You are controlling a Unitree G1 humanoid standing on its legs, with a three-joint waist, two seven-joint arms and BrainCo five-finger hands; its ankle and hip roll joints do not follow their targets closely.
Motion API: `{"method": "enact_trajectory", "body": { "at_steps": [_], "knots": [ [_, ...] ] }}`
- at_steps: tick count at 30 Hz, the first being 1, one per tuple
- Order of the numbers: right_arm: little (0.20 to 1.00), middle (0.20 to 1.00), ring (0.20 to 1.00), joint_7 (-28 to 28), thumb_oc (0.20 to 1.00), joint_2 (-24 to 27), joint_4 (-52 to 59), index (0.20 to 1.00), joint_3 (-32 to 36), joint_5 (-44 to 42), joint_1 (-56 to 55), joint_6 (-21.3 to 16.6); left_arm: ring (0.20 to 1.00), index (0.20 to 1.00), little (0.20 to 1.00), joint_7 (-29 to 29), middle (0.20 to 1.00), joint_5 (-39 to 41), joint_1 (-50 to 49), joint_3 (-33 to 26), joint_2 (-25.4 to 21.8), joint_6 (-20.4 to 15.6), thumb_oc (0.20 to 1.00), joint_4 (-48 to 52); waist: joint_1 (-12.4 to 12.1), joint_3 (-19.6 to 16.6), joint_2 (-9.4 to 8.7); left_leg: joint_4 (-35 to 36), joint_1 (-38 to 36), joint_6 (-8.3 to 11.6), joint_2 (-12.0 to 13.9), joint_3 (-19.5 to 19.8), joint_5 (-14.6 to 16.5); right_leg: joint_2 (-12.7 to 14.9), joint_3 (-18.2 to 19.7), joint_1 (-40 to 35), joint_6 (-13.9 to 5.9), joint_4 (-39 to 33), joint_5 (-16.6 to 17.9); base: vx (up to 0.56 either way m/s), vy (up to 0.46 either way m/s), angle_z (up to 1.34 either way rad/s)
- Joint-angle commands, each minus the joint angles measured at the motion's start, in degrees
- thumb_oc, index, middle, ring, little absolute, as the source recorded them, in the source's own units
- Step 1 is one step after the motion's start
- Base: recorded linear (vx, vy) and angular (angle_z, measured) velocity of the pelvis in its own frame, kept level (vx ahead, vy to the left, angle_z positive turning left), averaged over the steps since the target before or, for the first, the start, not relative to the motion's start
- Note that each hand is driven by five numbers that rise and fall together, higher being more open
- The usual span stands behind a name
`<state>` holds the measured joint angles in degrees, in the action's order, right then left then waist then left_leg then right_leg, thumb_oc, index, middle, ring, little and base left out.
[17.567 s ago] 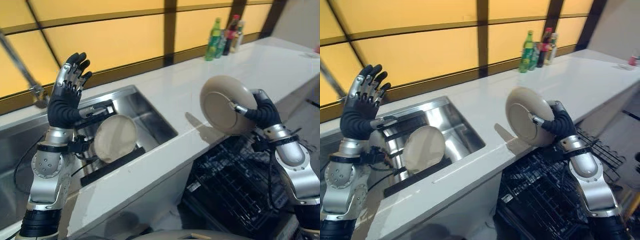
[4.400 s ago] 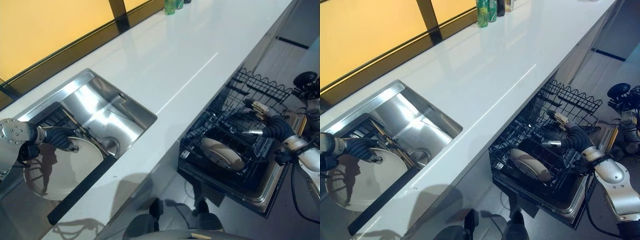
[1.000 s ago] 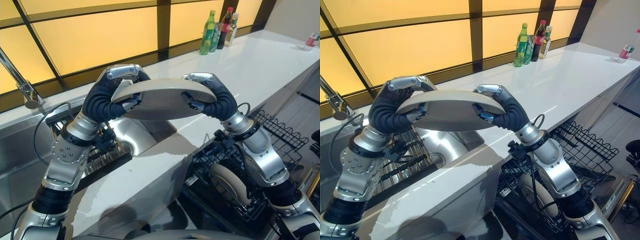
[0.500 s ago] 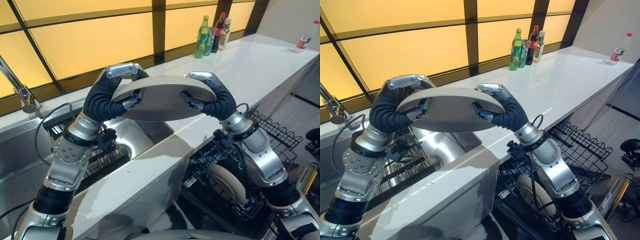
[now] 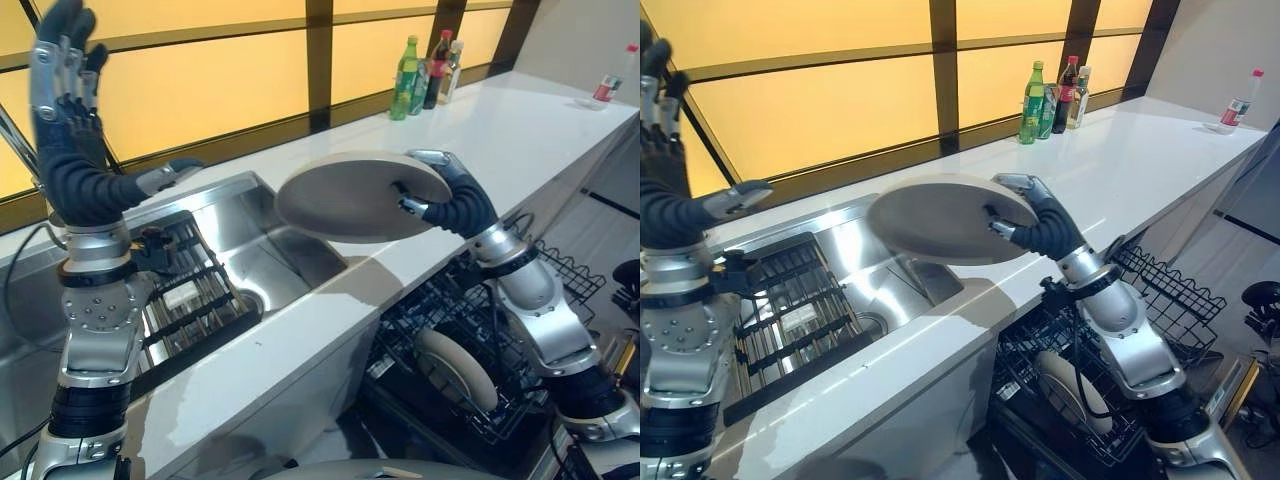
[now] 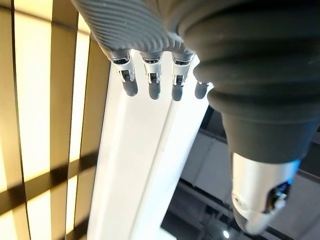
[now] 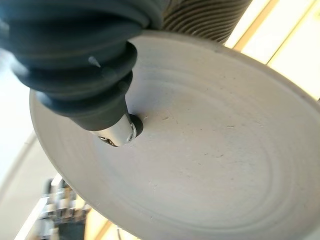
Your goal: Pick up plates and place into dishwasher.
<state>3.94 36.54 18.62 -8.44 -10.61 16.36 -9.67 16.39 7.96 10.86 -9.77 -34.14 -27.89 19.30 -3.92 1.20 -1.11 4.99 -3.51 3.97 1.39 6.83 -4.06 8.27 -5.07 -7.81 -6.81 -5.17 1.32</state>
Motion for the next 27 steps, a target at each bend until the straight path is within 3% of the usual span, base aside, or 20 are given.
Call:
{"method": "enact_trajectory", "body": {
  "at_steps": [1,11,15,17,21,27],
  "knots": [
    [0.2,0.2,0.2,-4.9,0.2,2.2,-0.5,0.2,5.4,2.5,-0.2,-0.9,1.0,1.0,1.0,1.5,1.0,2.6,-1.2,-1.1,-2.6,0.5,1.0,-4.0,0.5,-2.8,-0.13,0.0,-0.7,-0.74,0.5,-0.8,2.4,0.5,1.8,2.0,-0.28,1.8,0.9,0.05,0.021,-0.16],
    [0.2,0.2,0.2,-11.0,0.2,2.9,-5.2,0.2,14.8,7.2,-9.7,0.3,1.0,1.0,1.0,-2.0,1.0,5.0,-7.8,-5.2,-1.1,2.0,1.0,-5.2,3.2,-0.8,-0.31,-2.2,-2.4,-1.95,0.0,-3.0,5.0,0.7,7.0,3.0,-0.91,2.8,1.6,0.06,0.035,-0.3],
    [0.2,0.2,0.2,-12.9,0.2,2.6,-7.0,0.2,17.9,9.5,-13.7,0.7,1.0,1.0,1.0,-3.6,1.0,7.9,-9.7,-7.4,-2.2,3.3,1.0,-6.1,4.9,0.7,-0.15,-2.4,-3.0,-2.96,0.0,-3.7,5.0,-0.5,8.2,5.2,-0.96,9.2,-0.9,0.04,-0.009,-0.26],
    [0.2,0.2,0.2,-14.6,0.2,2.8,-7.7,0.2,19.6,12.1,-15.6,1.7,1.0,1.0,1.0,-4.5,1.0,9.2,-10.4,-8.2,-2.6,3.5,1.0,-6.9,5.8,1.6,-0.4,-3.2,-2.9,-3.07,-0.2,-3.5,5.0,-0.9,9.6,6.3,-0.96,10.1,-0.5,0.03,-0.152,-0.2],
    [0.2,0.2,0.2,-19.2,0.2,4.1,-13.0,0.2,19.8,14.6,-15.8,1.4,1.0,1.0,1.0,-3.0,1.0,8.8,-8.5,-7.4,-3.7,3.8,1.0,-8.0,6.6,3.8,-1.22,-4.8,-1.7,-2.46,0.5,-3.6,5.7,-0.7,12.3,7.5,-1.61,8.3,1.6,-0.03,-0.284,-0.13],
    [0.2,0.2,0.2,-21.3,0.2,5.5,-16.5,0.2,21.6,14.8,-16.3,3.5,1.0,1.0,1.0,-2.0,1.0,8.7,-8.3,-8.2,-4.4,5.3,1.0,-8.9,6.7,6.1,-0.69,-6.7,1.4,-0.29,4.0,-3.2,4.5,-2.6,11.0,9.0,-0.41,8.0,1.2,-0.02,-0.309,-0.06]
  ]
}}
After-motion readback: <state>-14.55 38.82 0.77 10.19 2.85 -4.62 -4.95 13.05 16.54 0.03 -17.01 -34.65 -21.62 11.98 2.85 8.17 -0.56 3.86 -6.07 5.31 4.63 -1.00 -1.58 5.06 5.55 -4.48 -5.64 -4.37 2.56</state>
